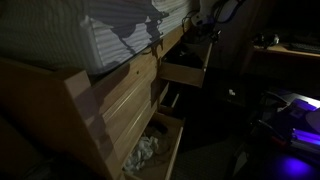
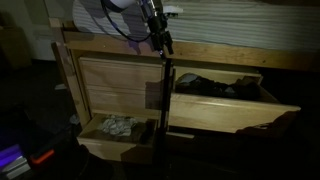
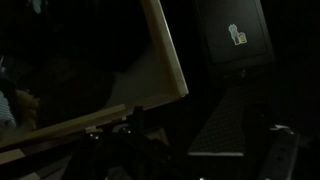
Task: Take the green garment out of the top right drawer, put it in the top left drawer then close both drawers
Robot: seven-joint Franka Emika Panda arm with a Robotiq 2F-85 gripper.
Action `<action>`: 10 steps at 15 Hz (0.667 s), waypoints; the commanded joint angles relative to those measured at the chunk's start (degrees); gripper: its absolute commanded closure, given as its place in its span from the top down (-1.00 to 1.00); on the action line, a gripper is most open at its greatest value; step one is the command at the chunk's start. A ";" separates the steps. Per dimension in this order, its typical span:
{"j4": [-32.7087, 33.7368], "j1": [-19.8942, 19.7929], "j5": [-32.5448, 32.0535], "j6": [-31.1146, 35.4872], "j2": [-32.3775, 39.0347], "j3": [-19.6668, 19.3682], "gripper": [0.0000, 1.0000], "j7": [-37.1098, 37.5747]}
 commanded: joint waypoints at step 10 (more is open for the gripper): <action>0.23 -8.94 -15.06 12.08 3.66 -5.47 1.00 31.67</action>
